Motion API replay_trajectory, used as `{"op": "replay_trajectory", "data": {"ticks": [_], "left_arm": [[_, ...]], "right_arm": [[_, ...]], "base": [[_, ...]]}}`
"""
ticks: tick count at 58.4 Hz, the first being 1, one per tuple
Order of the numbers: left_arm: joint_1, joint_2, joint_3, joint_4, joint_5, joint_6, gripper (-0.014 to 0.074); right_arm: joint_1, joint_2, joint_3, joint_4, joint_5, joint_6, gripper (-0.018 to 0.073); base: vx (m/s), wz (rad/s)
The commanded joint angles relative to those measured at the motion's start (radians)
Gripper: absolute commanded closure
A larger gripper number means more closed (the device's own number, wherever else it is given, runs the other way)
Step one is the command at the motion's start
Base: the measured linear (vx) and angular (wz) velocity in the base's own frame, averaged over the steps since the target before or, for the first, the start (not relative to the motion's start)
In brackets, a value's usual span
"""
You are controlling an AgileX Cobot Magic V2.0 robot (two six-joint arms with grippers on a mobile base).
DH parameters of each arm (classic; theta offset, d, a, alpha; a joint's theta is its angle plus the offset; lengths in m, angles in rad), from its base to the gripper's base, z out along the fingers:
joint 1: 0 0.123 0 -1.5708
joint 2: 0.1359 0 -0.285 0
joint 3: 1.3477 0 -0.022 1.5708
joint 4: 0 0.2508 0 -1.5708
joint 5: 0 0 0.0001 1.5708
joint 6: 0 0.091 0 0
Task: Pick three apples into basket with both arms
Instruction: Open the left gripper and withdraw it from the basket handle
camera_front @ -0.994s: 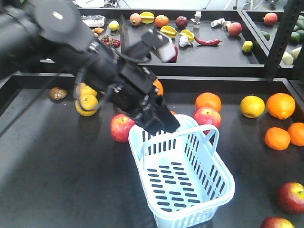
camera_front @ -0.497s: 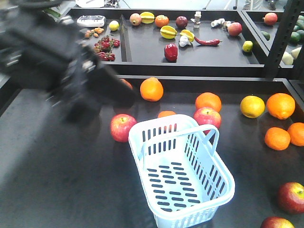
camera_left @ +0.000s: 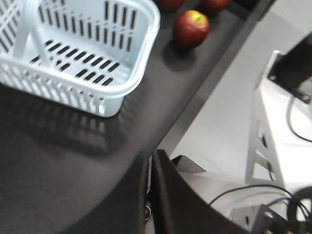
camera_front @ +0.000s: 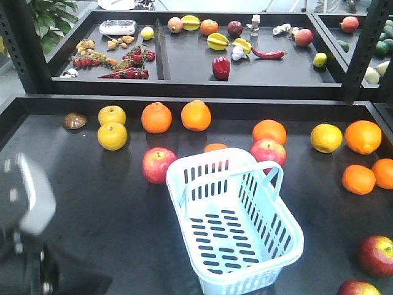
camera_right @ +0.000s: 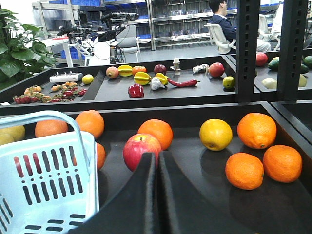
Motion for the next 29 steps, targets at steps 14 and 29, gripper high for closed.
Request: {"op": "replay_trajectory", "data": {"ticks": [14, 29], "left_arm": [[-0.005, -0.111, 0.328, -0.159, -0.291, -0.003, 0.0604], [-0.005, -0.115, 0.341, -0.187, -0.333, -0.003, 0.0603]], "right_arm": [[-0.004, -0.012, 0.011, -0.012, -0.072, -0.002, 0.0565], [-0.004, -0.012, 0.011, -0.012, -0.072, -0.002, 0.0565]], "base": [[0.0, 0.0], [0.0, 0.0]]}}
